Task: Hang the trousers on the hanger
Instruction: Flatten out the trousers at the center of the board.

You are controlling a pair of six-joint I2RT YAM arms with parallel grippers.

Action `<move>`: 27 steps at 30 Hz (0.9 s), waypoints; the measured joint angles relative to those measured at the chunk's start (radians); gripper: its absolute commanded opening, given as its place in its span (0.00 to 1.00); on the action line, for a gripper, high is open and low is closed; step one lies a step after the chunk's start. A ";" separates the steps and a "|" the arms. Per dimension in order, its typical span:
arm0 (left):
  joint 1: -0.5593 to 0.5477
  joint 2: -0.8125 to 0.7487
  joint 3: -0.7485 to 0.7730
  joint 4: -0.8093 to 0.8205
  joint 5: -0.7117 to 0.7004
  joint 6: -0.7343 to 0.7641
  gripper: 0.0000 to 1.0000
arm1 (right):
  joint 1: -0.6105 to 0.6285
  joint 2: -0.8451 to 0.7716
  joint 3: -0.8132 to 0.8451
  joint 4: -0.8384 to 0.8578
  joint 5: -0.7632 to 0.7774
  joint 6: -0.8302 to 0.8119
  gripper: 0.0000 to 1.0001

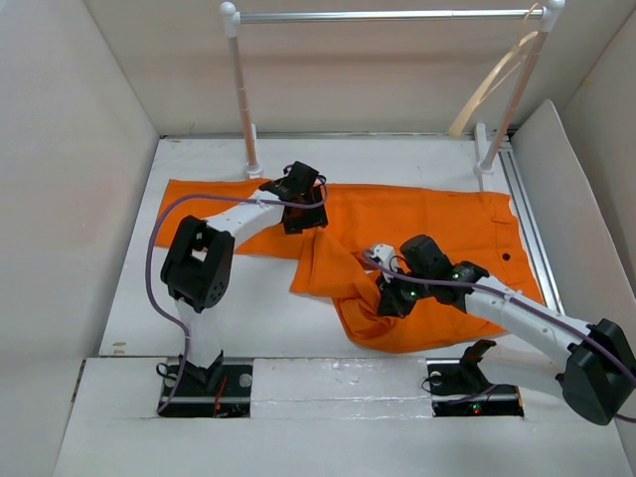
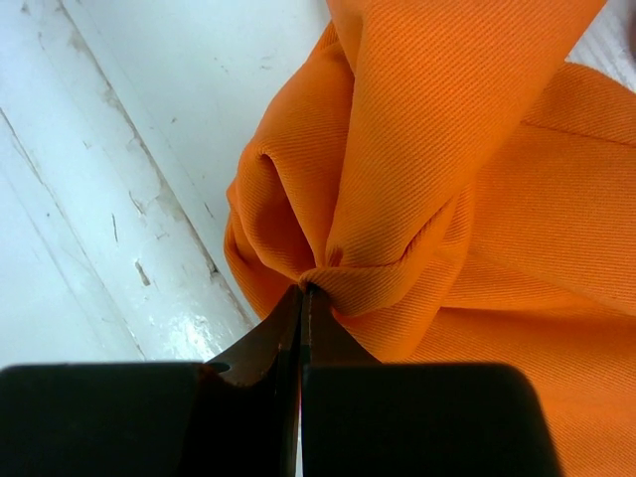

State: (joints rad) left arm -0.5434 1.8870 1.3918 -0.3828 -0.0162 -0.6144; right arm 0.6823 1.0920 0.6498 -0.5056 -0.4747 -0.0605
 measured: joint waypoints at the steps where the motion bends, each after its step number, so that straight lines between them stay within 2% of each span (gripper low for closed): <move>1: 0.000 0.007 0.000 0.005 0.011 0.002 0.57 | 0.000 -0.002 0.003 0.000 0.000 0.002 0.00; 3: 0.000 0.016 0.000 0.017 0.035 0.004 0.51 | 0.000 -0.005 0.008 0.001 0.000 0.004 0.00; 6: -0.005 0.023 -0.001 0.043 0.061 0.005 0.47 | 0.000 -0.013 0.012 0.001 0.004 0.005 0.00; 10: -0.018 0.053 0.003 0.061 0.078 0.012 0.29 | 0.000 -0.019 0.037 -0.001 0.007 0.005 0.00; 14: -0.032 0.102 0.020 0.060 0.085 0.016 0.34 | 0.000 -0.019 0.055 -0.003 0.008 0.005 0.00; 15: -0.033 0.114 0.031 0.055 0.082 0.016 0.30 | 0.000 -0.019 0.062 -0.004 0.008 0.005 0.00; 16: -0.034 0.124 0.040 0.052 0.079 0.016 0.19 | 0.000 -0.019 0.069 -0.004 0.008 0.005 0.00; 17: -0.034 0.130 0.045 0.050 0.077 0.018 0.00 | 0.000 -0.019 0.077 -0.004 0.009 0.004 0.00; 23: -0.034 0.113 0.053 0.024 0.069 0.025 0.00 | 0.000 -0.024 0.127 -0.014 0.027 0.001 0.00; 27: -0.019 -0.031 0.075 -0.055 0.033 0.003 0.00 | 0.000 -0.039 0.200 -0.033 0.038 -0.003 0.00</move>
State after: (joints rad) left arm -0.5621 1.8557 1.4670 -0.4381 0.0166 -0.6117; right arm 0.6823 1.0531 0.8494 -0.5385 -0.4366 -0.0635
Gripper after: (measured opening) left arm 0.010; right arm 0.010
